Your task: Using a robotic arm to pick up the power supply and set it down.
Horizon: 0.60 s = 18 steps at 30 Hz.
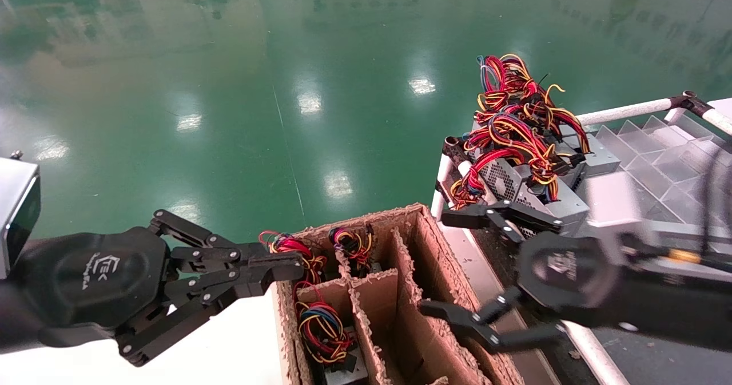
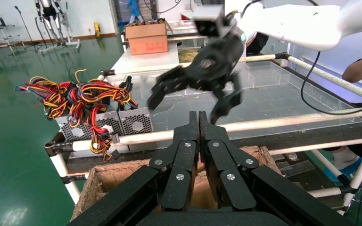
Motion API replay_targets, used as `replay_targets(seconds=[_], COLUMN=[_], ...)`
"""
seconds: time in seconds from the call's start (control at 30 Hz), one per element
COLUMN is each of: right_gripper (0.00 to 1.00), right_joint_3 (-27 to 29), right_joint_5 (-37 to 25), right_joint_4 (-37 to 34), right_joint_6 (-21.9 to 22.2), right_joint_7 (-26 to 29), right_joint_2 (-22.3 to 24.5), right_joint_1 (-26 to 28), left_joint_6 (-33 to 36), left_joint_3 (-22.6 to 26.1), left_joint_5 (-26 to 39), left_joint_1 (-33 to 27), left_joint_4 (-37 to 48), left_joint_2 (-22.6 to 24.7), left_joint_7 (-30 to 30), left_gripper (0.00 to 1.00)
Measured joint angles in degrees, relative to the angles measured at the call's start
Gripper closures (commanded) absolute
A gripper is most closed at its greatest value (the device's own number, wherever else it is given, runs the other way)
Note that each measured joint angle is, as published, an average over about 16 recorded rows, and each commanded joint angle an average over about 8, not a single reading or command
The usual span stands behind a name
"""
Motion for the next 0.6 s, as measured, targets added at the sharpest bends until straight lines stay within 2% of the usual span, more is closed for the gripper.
replay_targets(seconds=[0.17,0.2,0.6], right_gripper=[0.00,0.00,0.00], right_joint_3=[-3.5,-4.2,-11.0], right_joint_5=[-5.0,-5.9,-14.2], right_joint_4=[-6.6,-8.1,-26.0], right_joint_6=[-0.4,-0.6,-4.8], right_joint_7=[-1.0,-1.3,-8.3], right_joint_2=[-4.9,-5.9,-17.8], right_joint_1=[3.7,4.5,12.1], left_joint_6=[0.0,0.0,0.0], left_joint_3=[0.0,0.0,0.0], left_joint_5=[0.0,0.0,0.0], left_joint_1=[0.0,0.0,0.0], left_joint_4=[0.0,0.0,0.0], left_joint_2=[0.0,0.0,0.0], left_joint_7=[0.0,0.0,0.0], left_gripper=[0.07,0.00,0.00])
